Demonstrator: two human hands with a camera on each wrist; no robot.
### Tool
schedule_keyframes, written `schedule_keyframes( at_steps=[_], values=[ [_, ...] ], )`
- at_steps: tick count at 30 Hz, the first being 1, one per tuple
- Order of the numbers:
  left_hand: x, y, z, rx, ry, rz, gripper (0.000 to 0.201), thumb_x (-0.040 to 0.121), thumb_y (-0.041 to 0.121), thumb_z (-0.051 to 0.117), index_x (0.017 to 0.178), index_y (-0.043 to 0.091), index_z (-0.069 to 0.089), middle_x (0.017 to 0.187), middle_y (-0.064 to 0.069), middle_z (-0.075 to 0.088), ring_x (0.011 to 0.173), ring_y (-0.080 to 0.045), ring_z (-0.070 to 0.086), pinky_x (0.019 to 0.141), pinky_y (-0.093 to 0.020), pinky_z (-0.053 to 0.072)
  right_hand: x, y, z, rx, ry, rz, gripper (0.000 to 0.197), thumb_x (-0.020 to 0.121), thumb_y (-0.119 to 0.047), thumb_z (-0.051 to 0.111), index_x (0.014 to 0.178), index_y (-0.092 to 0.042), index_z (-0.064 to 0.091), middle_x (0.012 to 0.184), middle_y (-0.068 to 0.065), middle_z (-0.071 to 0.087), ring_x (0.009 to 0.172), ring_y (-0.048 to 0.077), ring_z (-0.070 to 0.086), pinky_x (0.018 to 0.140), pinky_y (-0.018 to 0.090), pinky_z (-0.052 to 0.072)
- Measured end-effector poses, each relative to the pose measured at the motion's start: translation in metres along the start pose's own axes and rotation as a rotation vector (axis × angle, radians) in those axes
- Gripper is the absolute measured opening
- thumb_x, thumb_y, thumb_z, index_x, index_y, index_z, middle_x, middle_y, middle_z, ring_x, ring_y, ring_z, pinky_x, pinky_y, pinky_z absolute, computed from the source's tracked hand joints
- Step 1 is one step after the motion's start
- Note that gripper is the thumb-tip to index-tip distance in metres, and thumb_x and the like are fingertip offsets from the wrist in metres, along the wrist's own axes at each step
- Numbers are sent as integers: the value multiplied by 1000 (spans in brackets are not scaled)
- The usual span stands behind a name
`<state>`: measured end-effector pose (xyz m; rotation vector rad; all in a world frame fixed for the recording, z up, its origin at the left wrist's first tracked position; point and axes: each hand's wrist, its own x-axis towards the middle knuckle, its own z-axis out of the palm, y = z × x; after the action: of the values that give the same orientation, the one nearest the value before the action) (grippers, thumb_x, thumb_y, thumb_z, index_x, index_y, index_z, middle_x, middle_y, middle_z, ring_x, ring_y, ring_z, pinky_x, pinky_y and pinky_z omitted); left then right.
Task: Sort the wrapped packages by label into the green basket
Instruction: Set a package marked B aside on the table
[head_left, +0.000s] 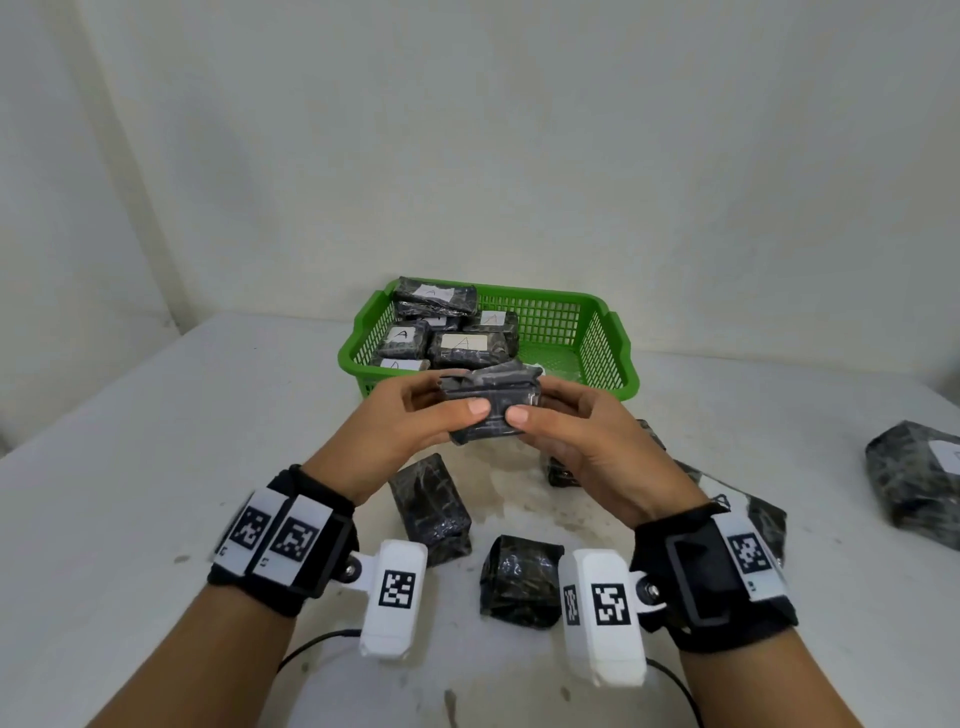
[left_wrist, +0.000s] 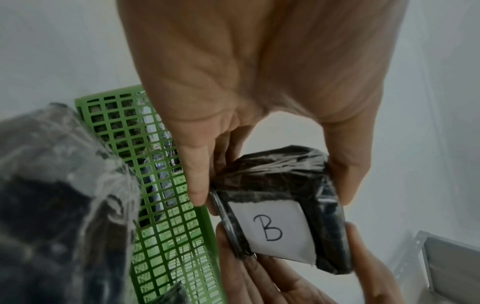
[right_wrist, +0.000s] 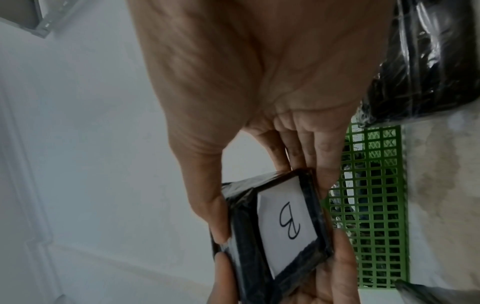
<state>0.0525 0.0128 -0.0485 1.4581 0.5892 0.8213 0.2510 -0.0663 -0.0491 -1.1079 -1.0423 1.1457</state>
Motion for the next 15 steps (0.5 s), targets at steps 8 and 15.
schedule_keyframes(
  at_steps=[8, 15],
  values=[
    [1, -2, -3, -8, 13, 7, 76, 61, 28, 84, 131, 11, 61, 126, -9, 71, 122, -27, 65, 107, -46, 49, 2, -1, 1, 59, 36, 16, 75, 72, -18, 89, 137, 0, 58, 128, 11, 74, 122, 22, 70, 104, 35, 57],
    [0, -1, -4, 146, -62, 113, 97, 58, 12, 96, 142, 23, 48, 138, 5, 61, 128, -14, 59, 97, -28, 55, -3, -5, 1, 43, 5, 103, 34, 98, -23, 65, 122, 1, 71, 121, 22, 75, 103, 30, 73, 87, 35, 64]
  ],
)
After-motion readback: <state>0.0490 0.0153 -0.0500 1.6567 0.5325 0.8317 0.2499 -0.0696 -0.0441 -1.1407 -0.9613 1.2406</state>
